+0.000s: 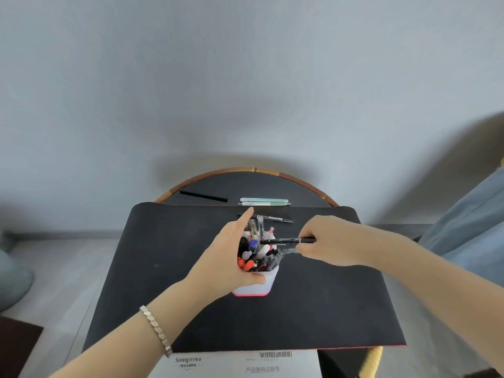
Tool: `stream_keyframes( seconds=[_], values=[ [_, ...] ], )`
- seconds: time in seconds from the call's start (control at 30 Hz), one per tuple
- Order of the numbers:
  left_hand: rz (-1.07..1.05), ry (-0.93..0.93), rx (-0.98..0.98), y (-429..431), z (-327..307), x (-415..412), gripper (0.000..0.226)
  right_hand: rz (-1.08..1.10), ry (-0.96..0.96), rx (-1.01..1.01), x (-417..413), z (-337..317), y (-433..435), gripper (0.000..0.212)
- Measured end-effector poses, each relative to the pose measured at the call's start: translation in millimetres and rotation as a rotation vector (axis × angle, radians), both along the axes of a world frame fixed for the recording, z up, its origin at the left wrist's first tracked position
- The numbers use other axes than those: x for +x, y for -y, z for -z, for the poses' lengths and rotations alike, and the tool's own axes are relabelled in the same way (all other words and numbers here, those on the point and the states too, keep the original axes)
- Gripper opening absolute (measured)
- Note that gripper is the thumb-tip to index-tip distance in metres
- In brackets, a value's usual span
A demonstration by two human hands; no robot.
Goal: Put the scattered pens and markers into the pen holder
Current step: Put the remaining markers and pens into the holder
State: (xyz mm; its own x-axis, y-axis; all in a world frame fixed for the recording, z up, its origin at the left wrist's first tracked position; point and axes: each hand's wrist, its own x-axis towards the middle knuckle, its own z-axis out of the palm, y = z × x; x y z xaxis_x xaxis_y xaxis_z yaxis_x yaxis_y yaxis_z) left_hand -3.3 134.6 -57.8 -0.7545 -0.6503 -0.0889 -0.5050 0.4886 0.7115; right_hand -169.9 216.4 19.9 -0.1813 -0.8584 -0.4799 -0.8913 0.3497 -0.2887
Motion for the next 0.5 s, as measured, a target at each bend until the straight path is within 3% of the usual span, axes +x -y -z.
stream_keyframes(
  seconds=[0.1,0.27,0.43,0.5],
  values=[
    [0.014,0.017,-0.015,2.1,4.4,2.1,0.112,0.005,-0.004,-0.023,9.5,8.5,19.5,0.049],
    [0.024,0.030,-0.038,4.2,9.0,3.7,0.109,0.059,-0.184,-0.277,15.9,12.5,46.3,0.022],
    [0.001,0.006,-0.034,4.9,9.0,4.1,0.101,0.069,-0.189,-0.460,52.1,50.7,41.9,0.027],
    [0.011,0.003,-0.050,5.8,9.9,2.7,0.096,0.138,-0.095,-0.491,54.3,61.7,33.4,0.037]
  ],
)
